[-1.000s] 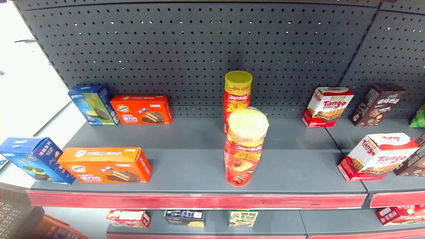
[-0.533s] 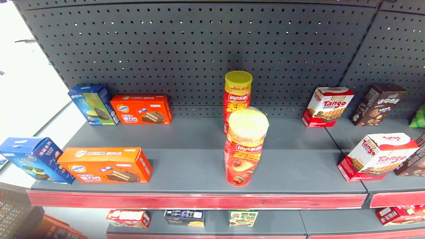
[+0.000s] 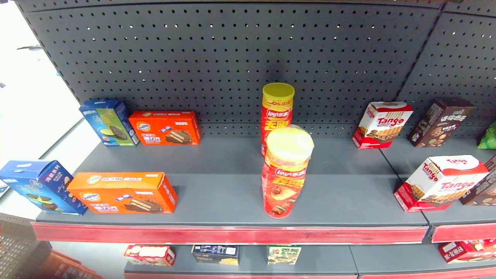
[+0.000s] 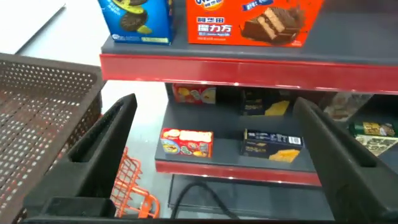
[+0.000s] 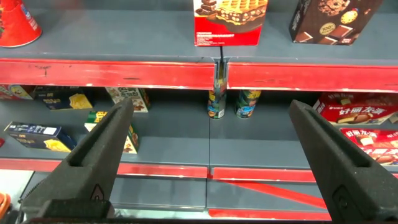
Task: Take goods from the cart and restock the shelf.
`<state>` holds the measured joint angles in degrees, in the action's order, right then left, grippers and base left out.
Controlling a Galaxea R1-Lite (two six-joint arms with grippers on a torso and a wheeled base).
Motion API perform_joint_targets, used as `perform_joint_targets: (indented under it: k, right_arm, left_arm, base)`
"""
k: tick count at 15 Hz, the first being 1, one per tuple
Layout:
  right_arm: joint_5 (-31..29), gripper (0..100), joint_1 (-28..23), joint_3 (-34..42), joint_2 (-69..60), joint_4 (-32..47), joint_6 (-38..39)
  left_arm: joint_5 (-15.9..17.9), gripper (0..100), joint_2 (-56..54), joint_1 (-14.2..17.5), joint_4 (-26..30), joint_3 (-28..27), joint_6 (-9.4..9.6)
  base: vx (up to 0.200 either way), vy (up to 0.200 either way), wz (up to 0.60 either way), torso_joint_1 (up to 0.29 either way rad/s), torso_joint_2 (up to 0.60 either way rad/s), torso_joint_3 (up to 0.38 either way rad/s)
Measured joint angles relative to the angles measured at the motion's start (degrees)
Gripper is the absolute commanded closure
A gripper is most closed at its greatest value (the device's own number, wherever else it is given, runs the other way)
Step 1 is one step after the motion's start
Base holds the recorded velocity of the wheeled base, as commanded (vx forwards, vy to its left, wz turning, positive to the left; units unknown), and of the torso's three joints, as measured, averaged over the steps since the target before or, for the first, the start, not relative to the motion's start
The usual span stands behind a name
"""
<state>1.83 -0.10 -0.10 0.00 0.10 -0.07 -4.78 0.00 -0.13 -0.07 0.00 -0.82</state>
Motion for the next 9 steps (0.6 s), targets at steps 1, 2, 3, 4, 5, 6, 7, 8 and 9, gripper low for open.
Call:
perform_joint_targets:
  k: [1,2,3,4,5,6,7,8,9]
  right_arm:
    - [0.00,0,0.00,0.00,0.00,0.00,0.00]
    - [0.00,0,0.00,0.00,0.00,0.00,0.00]
    - [0.00,0,0.00,0.00,0.00,0.00,0.02]
    - [0.00,0,0.00,0.00,0.00,0.00,0.00]
    - [-0.02,0,0.00,0.00,0.00,0.00,0.00]
    - [0.00,0,0.00,0.00,0.00,0.00,0.00]
    - [0.00,0,0.00,0.00,0.00,0.00,0.00]
    - [0.00,0,0.00,0.00,0.00,0.00,0.00]
    - [-0.02,0,0.00,0.00,0.00,0.00,0.00]
  left_arm:
    - [-0.20,0,0.00,0.00,0.00,0.00,0.06]
    - [-1.01,0,0.00,0.00,-0.02,0.00,-0.24]
    - [-2.85,0,0.00,0.02,-0.09,0.00,-0.44]
    - [-3.38,0,0.00,0.06,-0.11,0.00,-0.46]
    - [-3.29,0,0.00,0.11,-0.17,0.00,-0.27]
    - [-2.77,0,0.00,0.11,-0.17,0.00,-0.05]
    - [-2.22,0,0.00,0.06,-0.15,0.00,-0.22]
    - [-1.43,0,0.00,0.06,-0.17,0.00,-0.18]
    - [-0.55,0,0.00,0.06,-0.15,0.00,-0.11]
  base:
    - [0.000,0.000,0.00,0.000,0.00,0.000]
    - [0.000,0.000,0.00,0.000,0.00,0.000]
    - [0.000,0.000,0.00,0.000,0.00,0.000]
    - [0.000,0.000,0.00,0.000,0.00,0.000]
    - [0.000,0.000,0.00,0.000,0.00,0.000]
    - [0.000,0.000,0.00,0.000,0.00,0.000]
    - [0.000,0.000,0.00,0.000,0.00,0.000]
    - [0.000,0.000,0.00,0.000,0.00,0.000]
    - [0.000,0.000,0.00,0.000,0.00,0.000]
